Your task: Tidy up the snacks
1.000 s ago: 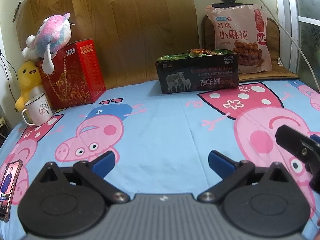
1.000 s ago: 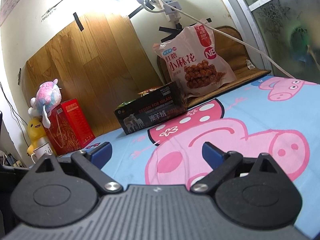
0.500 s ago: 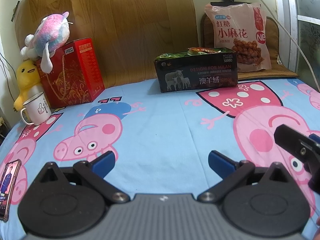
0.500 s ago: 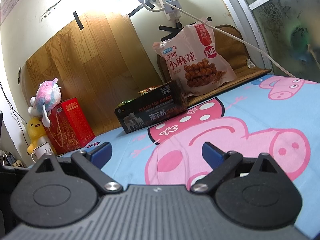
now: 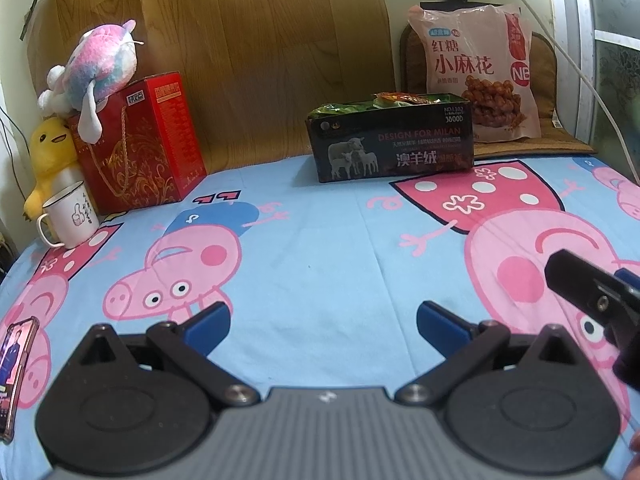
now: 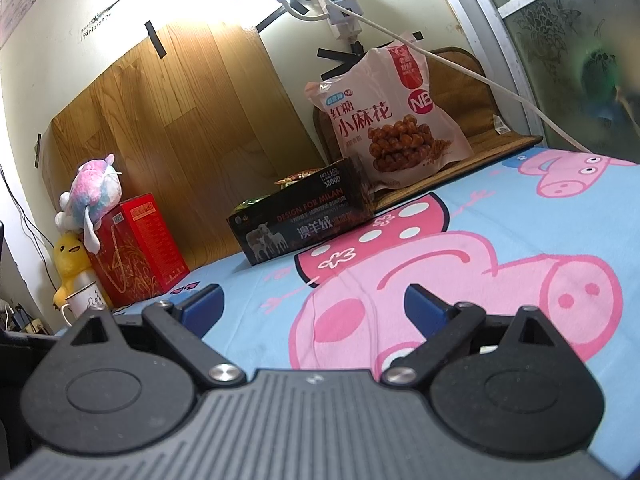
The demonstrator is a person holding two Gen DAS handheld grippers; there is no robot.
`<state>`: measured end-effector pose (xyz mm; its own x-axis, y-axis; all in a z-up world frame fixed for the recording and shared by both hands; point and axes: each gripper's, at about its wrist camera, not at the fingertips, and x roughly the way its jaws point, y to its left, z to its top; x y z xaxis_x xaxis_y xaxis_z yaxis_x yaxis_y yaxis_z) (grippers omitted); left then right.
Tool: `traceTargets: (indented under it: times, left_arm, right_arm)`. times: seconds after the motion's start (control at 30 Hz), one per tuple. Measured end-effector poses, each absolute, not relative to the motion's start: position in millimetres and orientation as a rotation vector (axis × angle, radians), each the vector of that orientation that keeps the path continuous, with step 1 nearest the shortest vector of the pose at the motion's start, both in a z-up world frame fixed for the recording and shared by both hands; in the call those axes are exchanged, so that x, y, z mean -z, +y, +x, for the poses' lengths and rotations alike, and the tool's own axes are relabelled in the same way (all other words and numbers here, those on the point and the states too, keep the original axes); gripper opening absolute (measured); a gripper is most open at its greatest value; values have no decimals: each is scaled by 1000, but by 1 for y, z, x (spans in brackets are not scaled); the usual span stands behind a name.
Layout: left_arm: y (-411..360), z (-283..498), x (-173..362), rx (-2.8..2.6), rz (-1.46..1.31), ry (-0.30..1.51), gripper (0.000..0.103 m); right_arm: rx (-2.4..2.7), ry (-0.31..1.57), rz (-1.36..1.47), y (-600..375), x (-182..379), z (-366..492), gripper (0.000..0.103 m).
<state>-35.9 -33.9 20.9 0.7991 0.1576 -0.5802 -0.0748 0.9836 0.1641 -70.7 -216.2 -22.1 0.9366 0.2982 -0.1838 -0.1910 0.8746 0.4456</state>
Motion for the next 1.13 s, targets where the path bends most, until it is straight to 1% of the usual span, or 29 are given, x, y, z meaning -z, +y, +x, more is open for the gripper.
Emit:
traceTargets:
  times: [1.13]
  left_arm:
    - [-30, -30, -20, -72, 116, 631, 103]
  right_arm:
    - [-258, 269, 431, -211, 23, -67, 98]
